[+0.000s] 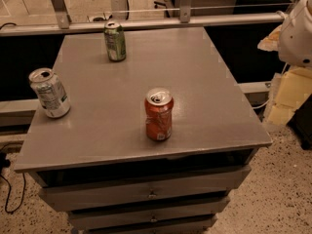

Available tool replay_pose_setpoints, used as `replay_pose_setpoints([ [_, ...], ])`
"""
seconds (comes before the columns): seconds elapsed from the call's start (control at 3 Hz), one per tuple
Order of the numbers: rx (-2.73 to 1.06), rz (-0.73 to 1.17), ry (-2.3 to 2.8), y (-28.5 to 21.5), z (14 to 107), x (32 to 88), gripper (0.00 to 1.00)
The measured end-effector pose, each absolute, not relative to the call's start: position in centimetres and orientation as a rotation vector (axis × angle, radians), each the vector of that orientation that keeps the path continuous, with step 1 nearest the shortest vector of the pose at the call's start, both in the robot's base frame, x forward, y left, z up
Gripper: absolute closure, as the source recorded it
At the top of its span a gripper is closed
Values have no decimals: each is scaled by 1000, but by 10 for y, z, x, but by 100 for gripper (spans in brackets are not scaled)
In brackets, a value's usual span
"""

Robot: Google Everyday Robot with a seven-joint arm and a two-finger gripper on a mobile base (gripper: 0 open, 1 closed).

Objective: Knock coke can over

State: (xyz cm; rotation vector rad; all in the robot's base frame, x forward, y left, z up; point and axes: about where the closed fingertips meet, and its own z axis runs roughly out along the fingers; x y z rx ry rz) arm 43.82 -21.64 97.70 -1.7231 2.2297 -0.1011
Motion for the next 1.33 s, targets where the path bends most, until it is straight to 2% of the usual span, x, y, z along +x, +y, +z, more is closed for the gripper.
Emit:
replay_pose_setpoints([
  [0.67,-1712,-75,2221,-216,976,441,0],
  [1.0,-1678,84,2198,-195,947,448,0],
  [1.33,-1619,320,2124,-149,915,449,0],
])
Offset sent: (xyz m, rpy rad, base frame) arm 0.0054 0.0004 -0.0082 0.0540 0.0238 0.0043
